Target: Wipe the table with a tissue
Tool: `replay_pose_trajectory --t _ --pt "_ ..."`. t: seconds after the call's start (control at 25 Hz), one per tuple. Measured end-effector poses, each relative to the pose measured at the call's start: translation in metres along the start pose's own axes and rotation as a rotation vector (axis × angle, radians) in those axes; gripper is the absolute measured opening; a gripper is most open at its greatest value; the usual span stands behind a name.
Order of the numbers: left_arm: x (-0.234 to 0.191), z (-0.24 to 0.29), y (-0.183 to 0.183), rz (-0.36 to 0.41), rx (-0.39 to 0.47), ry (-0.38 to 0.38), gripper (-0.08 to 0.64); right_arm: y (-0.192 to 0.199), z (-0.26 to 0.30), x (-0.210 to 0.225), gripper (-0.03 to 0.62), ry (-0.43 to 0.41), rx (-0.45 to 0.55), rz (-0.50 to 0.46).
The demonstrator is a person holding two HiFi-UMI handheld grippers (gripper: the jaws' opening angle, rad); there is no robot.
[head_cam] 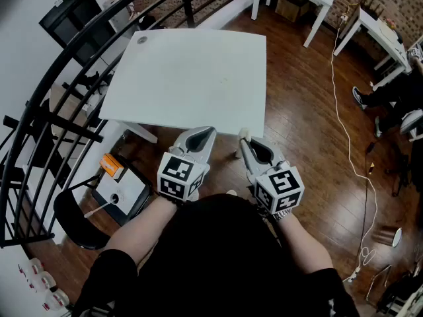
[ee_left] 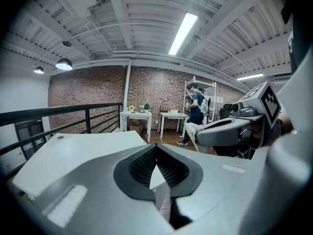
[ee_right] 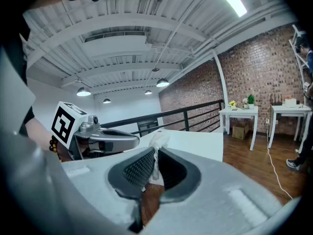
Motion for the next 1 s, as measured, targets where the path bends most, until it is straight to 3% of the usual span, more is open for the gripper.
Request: replay_pose_trajectory --t 0.48,1.0 --pt "0.018 0.011 -0.002 -0.014 -0.006 -0.047 0.012 -0.005 -0.013 0.022 0.013 -0.035 -0.002 -0.005" --pt "-0.003 0.038 -0.003 -0.020 -0.006 -0.041 0.012 -0.008 0.011 0.039 0.014 -0.031 -0.024 -0.015"
Point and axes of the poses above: the fingertips, and each gripper's own axes: z forward along the fingers, x to its right, y out of its underside, the point moved 5 cm from there along -z, backward along the fingers, and after that the axes turned 2 degrees about -x, right-handed, at the moved point
